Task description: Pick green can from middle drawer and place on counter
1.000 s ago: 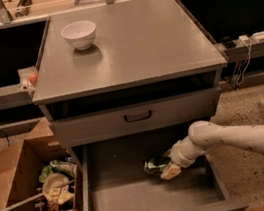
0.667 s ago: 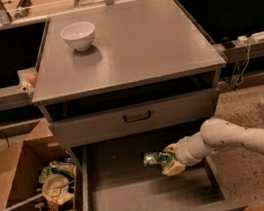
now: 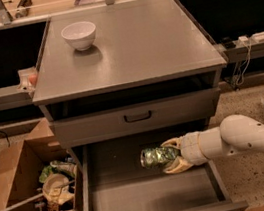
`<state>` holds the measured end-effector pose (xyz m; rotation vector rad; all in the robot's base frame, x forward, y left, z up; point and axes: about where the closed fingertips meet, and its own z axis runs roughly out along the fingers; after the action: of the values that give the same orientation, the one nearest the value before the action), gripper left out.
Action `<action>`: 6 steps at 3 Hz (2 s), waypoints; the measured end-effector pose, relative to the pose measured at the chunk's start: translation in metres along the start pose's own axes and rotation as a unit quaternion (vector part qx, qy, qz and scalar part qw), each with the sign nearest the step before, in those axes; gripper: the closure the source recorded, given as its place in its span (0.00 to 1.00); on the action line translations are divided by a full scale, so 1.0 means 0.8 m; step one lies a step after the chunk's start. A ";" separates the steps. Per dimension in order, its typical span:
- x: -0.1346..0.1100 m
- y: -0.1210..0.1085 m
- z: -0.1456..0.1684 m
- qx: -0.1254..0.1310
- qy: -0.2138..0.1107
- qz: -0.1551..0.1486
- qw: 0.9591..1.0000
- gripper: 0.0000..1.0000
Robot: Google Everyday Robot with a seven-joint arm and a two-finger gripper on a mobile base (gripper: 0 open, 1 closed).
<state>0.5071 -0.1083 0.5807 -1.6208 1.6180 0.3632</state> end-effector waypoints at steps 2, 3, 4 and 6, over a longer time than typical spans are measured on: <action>-0.035 -0.026 -0.031 0.020 0.006 -0.027 0.999 1.00; -0.089 -0.063 -0.079 0.047 0.020 -0.074 0.996 1.00; -0.147 -0.119 -0.139 0.079 0.052 -0.120 0.988 1.00; -0.151 -0.132 -0.144 0.070 0.057 -0.100 0.991 1.00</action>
Offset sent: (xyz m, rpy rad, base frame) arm 0.0139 -0.0052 0.0617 -0.0412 -0.0961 -0.0112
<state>0.5507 -0.1179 0.7731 -1.7019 1.5112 0.0528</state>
